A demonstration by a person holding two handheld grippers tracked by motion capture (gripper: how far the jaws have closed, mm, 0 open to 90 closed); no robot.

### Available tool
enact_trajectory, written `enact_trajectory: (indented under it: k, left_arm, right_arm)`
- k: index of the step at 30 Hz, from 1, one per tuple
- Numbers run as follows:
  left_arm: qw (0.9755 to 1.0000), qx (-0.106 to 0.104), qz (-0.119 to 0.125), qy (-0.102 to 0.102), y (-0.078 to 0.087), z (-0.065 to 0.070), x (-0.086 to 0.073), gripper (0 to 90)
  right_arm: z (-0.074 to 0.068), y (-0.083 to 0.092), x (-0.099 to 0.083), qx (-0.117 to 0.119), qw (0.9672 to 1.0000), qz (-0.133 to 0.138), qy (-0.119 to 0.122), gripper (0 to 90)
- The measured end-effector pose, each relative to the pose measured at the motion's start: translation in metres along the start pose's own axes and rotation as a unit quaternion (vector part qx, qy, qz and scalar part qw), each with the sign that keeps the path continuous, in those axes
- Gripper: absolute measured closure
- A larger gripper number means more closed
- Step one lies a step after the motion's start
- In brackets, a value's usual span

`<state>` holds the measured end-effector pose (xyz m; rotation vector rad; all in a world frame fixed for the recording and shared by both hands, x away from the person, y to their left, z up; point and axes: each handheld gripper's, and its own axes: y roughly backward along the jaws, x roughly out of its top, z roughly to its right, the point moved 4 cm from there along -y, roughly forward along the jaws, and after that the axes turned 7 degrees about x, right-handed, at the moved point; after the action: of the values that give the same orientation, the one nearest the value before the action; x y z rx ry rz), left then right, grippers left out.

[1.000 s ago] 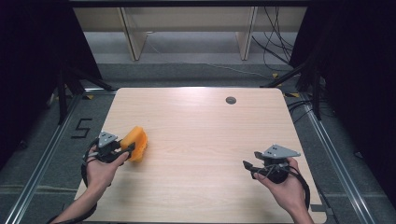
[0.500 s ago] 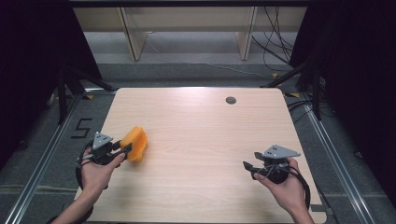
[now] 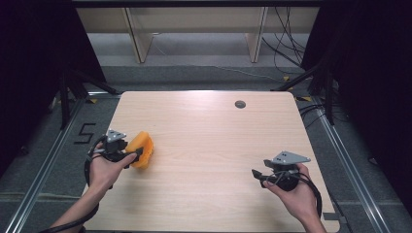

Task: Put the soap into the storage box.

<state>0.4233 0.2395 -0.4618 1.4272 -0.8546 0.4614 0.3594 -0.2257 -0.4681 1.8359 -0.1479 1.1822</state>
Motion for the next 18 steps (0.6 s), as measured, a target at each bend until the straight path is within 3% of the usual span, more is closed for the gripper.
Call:
enact_trajectory:
  k: [5,6,8,13,18]
  left_arm:
    - [0.9995,-0.005,-0.032,-0.005,-0.007,-0.001,0.004,35.8]
    - [0.9993,-0.009,-0.035,-0.003,-0.008,-0.001,0.005,36.2]
    - [0.9989,-0.017,-0.044,-0.001,-0.012,0.001,0.008,37.1]
    - [0.9980,-0.024,-0.058,0.005,-0.016,0.004,0.011,47.9]
    - [0.9972,-0.016,-0.073,0.007,-0.018,0.004,0.011,55.4]
  right_arm:
    - [0.003,0.000,0.000,0.000,1.0000,-0.001,0.008,40.7]
    - [0.001,0.000,-0.001,0.001,1.0000,-0.005,-0.007,40.7]
    - [0.001,-0.001,-0.001,0.002,1.0000,-0.008,-0.004,40.7]
    - [0.002,-0.001,-0.001,0.003,0.9999,-0.013,0.006,40.7]
    - [0.003,-0.002,-0.002,0.003,0.9999,-0.015,0.007,40.7]
